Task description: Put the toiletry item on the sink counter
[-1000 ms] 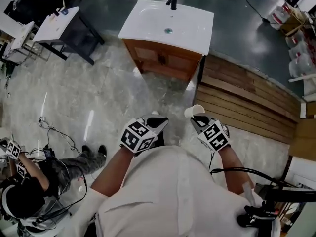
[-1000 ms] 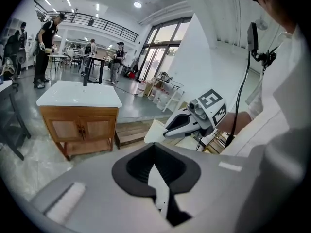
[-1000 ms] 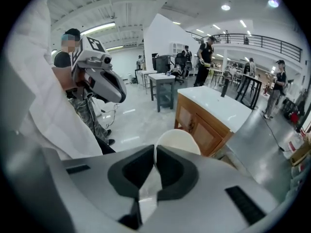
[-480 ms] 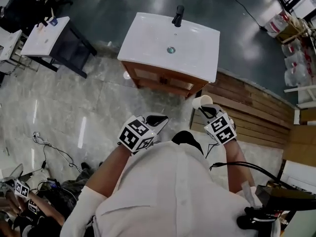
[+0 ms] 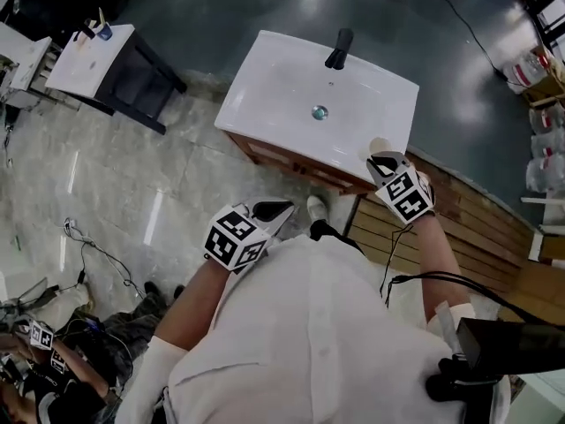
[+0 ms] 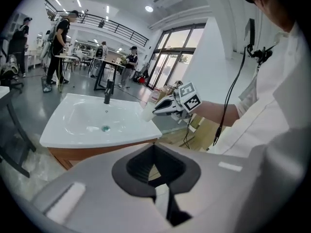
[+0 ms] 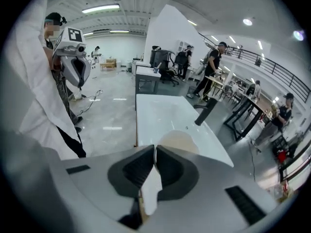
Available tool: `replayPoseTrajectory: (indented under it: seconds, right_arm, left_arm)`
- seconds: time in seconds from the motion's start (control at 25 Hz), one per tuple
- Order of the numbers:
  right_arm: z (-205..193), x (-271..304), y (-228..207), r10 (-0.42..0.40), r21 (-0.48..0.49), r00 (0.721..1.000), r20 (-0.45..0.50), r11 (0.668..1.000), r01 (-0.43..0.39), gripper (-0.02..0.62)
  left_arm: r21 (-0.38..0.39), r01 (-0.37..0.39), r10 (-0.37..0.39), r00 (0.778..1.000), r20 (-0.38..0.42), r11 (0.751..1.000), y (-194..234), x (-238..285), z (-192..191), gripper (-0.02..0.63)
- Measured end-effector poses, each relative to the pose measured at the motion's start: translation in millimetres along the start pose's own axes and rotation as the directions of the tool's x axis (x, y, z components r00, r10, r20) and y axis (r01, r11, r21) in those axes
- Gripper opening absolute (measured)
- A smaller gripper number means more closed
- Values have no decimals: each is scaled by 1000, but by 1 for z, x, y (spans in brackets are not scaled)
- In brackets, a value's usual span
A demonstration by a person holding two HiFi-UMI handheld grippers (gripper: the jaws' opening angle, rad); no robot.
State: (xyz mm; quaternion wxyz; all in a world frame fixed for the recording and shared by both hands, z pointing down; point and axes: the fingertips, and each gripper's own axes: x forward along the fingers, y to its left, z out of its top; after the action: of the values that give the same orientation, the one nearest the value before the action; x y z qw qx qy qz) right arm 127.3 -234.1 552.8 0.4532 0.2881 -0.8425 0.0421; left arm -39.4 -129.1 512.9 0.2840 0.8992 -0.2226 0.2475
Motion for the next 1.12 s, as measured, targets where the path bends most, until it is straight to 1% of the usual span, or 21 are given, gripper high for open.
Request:
replayPoseTrajectory:
  seconds: [0.16, 0.28, 0.4, 0.52, 0.64, 0.84, 0.96, 1.12]
  right_arm:
    - [9, 34, -70, 21, -120, 1000, -13, 993, -23, 15]
    - [15, 60, -113, 39, -194, 999, -20, 980, -42, 15]
    - [18, 87, -150, 64, -249, 998, -28, 966, -69, 15]
    - [20, 114, -179, 91, -281, 995, -43, 954, -100, 15]
    - [26, 136, -199, 116, -303, 992, -54, 945, -127, 15]
    - [37, 172, -222, 135, -365, 986, -95, 917, -160, 15]
    - [39, 186, -233, 133, -386, 984, -116, 907, -168, 16]
    - [31, 198, -235, 151, -385, 978, -147, 901, -197, 17]
  left_arm:
    - [-41, -75, 77, 996, 33, 996, 30, 21, 42, 6]
    - [-64, -124, 128, 990, 62, 990, 45, 30, 68, 6]
    - [-98, -181, 190, 978, 85, 979, 60, 37, 86, 6]
    - [-136, -233, 246, 966, 85, 963, 70, 40, 92, 6]
    - [-171, -272, 288, 955, 76, 947, 80, 39, 93, 6]
    - [-228, -323, 344, 937, 57, 919, 94, 34, 91, 6]
    - [-244, -340, 363, 930, 53, 908, 102, 33, 89, 6]
    - [-265, -357, 382, 923, 46, 896, 106, 31, 84, 6]
